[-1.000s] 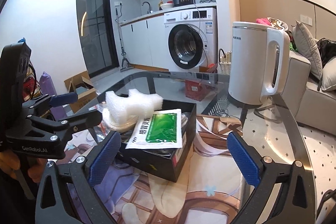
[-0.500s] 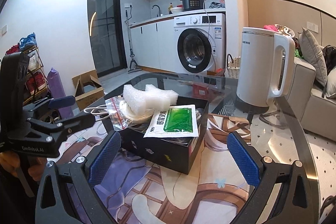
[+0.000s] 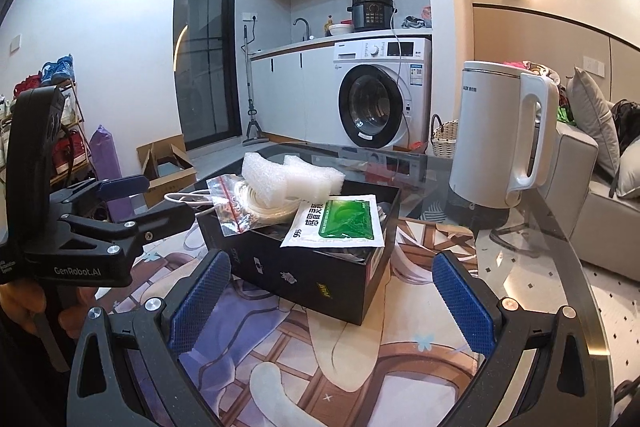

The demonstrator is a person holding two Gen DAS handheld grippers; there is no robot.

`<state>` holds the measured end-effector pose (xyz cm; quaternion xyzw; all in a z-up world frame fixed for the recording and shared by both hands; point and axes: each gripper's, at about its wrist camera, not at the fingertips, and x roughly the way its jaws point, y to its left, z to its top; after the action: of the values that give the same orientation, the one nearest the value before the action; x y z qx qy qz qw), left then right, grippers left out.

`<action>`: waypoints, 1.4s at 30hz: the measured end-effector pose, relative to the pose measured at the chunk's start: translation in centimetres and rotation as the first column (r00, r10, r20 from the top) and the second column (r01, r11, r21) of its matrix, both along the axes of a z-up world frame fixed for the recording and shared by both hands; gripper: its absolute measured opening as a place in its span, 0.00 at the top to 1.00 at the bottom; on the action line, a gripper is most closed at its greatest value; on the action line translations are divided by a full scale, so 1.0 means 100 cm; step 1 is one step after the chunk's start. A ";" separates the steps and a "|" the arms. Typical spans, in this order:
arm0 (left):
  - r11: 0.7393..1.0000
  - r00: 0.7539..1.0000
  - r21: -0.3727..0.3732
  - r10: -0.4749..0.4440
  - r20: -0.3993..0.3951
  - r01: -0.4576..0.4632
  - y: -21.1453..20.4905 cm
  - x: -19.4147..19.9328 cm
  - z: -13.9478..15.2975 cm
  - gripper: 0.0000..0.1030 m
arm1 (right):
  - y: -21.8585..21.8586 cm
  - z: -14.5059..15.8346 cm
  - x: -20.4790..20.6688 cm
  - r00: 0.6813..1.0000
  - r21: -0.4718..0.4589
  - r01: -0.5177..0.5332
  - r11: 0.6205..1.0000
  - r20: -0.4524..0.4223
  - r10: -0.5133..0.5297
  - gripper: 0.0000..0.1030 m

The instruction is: Organize soft objects

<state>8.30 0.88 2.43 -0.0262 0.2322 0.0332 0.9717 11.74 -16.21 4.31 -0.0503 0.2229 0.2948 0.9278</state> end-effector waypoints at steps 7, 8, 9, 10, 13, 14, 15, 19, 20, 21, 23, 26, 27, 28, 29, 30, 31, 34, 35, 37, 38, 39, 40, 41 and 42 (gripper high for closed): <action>1.000 1.000 0.000 0.013 -0.022 -0.013 0.003 0.004 -0.008 0.00 | 0.002 -0.001 0.001 1.000 0.007 0.006 1.000 0.012 -0.006 0.00; 1.000 1.000 0.002 0.012 -0.022 -0.012 0.002 0.004 -0.008 0.00 | 0.002 -0.002 0.001 1.000 0.008 0.008 1.000 0.013 -0.008 0.00; 1.000 1.000 0.005 0.008 -0.021 -0.008 0.001 0.004 -0.008 0.00 | 0.002 -0.002 0.002 1.000 0.008 0.010 1.000 0.014 -0.010 0.00; 1.000 1.000 0.007 0.006 -0.020 -0.006 0.000 0.003 -0.007 0.00 | 0.002 -0.001 0.002 1.000 0.007 0.009 1.000 0.013 -0.009 0.00; 1.000 1.000 0.010 -0.001 -0.014 0.002 -0.003 0.002 -0.006 0.00 | 0.001 -0.002 0.003 1.000 0.009 0.012 1.000 0.015 -0.012 0.00; 1.000 1.000 0.012 -0.004 -0.014 0.005 -0.004 0.001 -0.006 0.00 | 0.001 -0.002 0.003 1.000 0.009 0.012 1.000 0.016 -0.012 0.00; 1.000 1.000 0.015 -0.006 -0.014 0.006 -0.005 0.001 -0.006 0.00 | 0.000 -0.002 0.003 1.000 0.008 0.013 1.000 0.018 -0.013 0.00; 1.000 1.000 0.019 -0.011 -0.013 0.011 -0.008 0.001 -0.005 0.00 | 0.000 -0.001 0.003 1.000 0.007 0.013 1.000 0.018 -0.013 0.00; 1.000 1.000 0.020 -0.012 -0.012 0.012 -0.008 0.001 -0.005 0.00 | 0.000 -0.001 0.003 1.000 0.008 0.013 1.000 0.019 -0.013 0.00; 1.000 1.000 0.019 -0.013 -0.013 0.013 -0.009 0.001 -0.005 0.00 | 0.000 -0.001 0.004 1.000 0.008 0.014 1.000 0.018 -0.014 0.00; 1.000 1.000 0.019 -0.013 -0.013 0.013 -0.008 0.000 -0.006 0.00 | 0.000 -0.001 0.003 1.000 0.009 0.012 1.000 0.019 -0.012 0.00; 1.000 1.000 0.020 -0.014 -0.011 0.014 -0.010 0.000 -0.006 0.00 | 0.000 -0.001 0.003 1.000 0.008 0.013 1.000 0.018 -0.013 0.00; 1.000 1.000 0.019 -0.014 -0.011 0.014 -0.010 0.000 -0.005 0.00 | 0.000 -0.001 0.003 1.000 0.009 0.013 1.000 0.020 -0.013 0.00; 1.000 1.000 0.018 -0.014 -0.011 0.014 -0.010 -0.001 -0.006 0.00 | -0.001 0.001 0.003 1.000 0.009 0.011 1.000 0.022 -0.011 0.00; 1.000 1.000 0.018 -0.014 -0.012 0.015 -0.010 0.000 -0.006 0.00 | -0.001 0.001 0.003 1.000 0.008 0.010 1.000 0.022 -0.010 0.00; 1.000 1.000 0.020 -0.015 -0.012 0.015 -0.010 0.000 -0.006 0.00 | -0.001 0.002 0.003 1.000 0.009 0.010 1.000 0.023 -0.010 0.00; 1.000 1.000 0.021 -0.015 -0.012 0.015 -0.010 -0.001 -0.006 0.00 | -0.002 0.002 0.003 1.000 0.009 0.009 1.000 0.024 -0.010 0.00; 1.000 1.000 0.020 -0.016 -0.012 0.017 -0.010 0.000 -0.005 0.00 | -0.002 0.002 0.003 1.000 0.008 0.009 1.000 0.023 -0.009 0.00; 1.000 1.000 0.020 -0.016 -0.012 0.016 -0.010 0.000 -0.005 0.00 | -0.002 0.002 0.003 1.000 0.007 0.010 1.000 0.023 -0.010 0.00; 1.000 1.000 0.019 -0.017 -0.012 0.017 -0.011 0.000 -0.005 0.00 | -0.002 0.002 0.003 1.000 0.007 0.010 1.000 0.023 -0.010 0.00; 1.000 1.000 0.021 -0.015 -0.012 0.015 -0.010 0.000 -0.005 0.00 | -0.002 0.002 0.003 1.000 0.007 0.010 1.000 0.024 -0.010 0.00; 1.000 1.000 0.021 -0.015 -0.013 0.016 -0.010 0.000 -0.005 0.00 | -0.002 0.002 0.003 1.000 0.007 0.010 1.000 0.024 -0.010 0.00; 1.000 1.000 0.021 -0.016 -0.016 0.016 -0.011 0.000 -0.005 0.00 | -0.002 0.002 0.003 1.000 0.006 0.009 1.000 0.025 -0.009 0.00; 1.000 1.000 0.020 -0.015 -0.016 0.016 -0.010 0.000 -0.005 0.00 | -0.002 0.002 0.004 1.000 0.006 0.009 1.000 0.025 -0.009 0.00; 1.000 1.000 0.019 -0.016 -0.017 0.016 -0.011 -0.001 -0.005 0.00 | -0.001 0.002 0.003 1.000 0.006 0.010 1.000 0.025 -0.010 0.00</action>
<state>8.24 -0.18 1.93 -0.0148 0.2403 0.0279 0.9702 12.02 -16.35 4.49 -0.0500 0.2105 0.2902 0.9322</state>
